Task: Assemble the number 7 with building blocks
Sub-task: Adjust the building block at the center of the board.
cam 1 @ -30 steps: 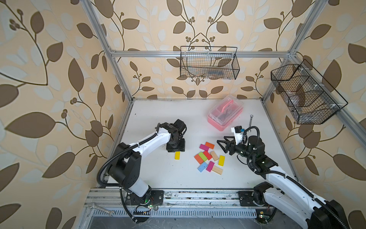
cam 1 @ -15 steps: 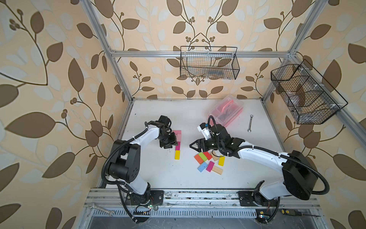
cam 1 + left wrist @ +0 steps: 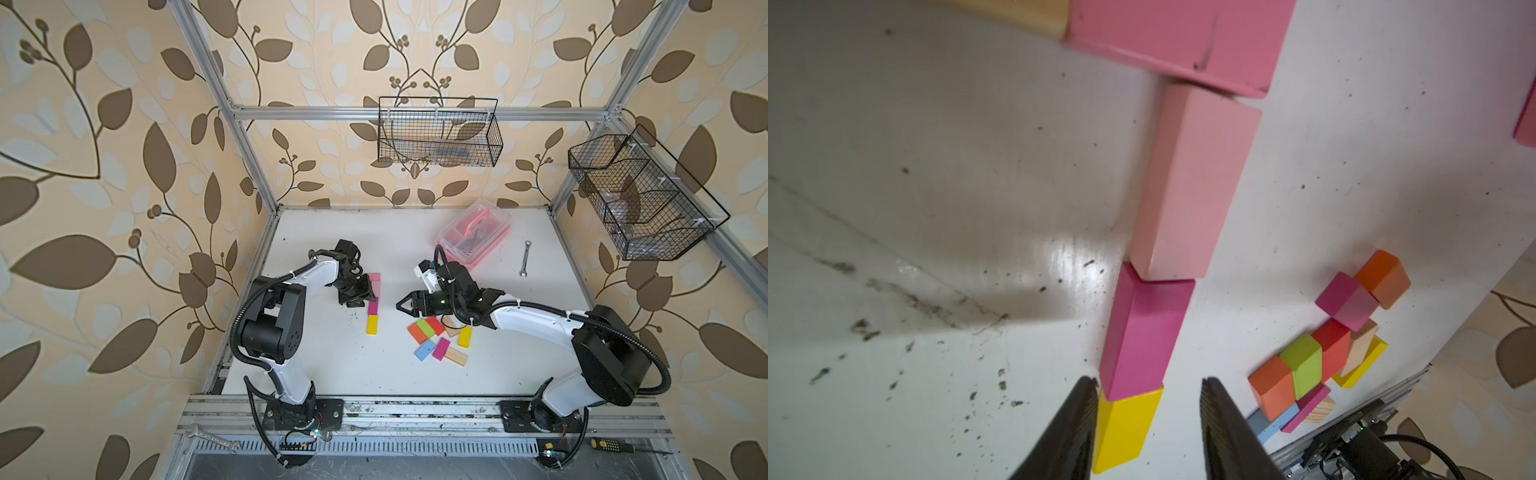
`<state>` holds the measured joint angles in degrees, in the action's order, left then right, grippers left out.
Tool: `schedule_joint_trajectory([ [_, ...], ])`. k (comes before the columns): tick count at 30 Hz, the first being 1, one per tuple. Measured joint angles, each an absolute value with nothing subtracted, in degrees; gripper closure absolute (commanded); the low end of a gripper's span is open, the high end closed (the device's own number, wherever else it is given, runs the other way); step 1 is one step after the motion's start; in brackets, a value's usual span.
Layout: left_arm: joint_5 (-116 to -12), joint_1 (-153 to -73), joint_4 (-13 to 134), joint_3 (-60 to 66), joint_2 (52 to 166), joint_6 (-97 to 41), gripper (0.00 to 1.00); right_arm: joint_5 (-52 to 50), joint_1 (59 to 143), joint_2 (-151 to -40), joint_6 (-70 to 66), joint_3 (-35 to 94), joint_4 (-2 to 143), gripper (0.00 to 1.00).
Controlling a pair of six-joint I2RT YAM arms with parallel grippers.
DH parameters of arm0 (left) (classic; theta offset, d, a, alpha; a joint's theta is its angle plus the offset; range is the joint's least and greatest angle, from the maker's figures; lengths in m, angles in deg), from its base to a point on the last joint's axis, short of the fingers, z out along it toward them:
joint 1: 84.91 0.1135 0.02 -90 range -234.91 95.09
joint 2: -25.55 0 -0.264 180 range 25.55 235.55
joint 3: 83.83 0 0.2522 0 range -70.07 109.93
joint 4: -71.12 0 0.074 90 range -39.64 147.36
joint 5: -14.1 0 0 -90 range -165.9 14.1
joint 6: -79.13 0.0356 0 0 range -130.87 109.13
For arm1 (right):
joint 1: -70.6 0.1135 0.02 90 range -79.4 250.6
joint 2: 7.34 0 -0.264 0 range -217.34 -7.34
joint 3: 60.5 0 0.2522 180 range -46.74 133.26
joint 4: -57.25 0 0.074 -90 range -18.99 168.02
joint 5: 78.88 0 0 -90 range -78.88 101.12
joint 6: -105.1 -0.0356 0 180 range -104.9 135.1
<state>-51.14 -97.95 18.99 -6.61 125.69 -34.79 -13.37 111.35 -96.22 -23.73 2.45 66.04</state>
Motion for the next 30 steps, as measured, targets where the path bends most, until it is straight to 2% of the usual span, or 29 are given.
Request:
schedule_joint_trajectory([
  [30, -51.3, -99.6, 19.7, -4.5, 131.1, -34.8, 0.55, -15.3, 108.4, -94.0, -23.7, -2.2, 63.9, 0.26],
])
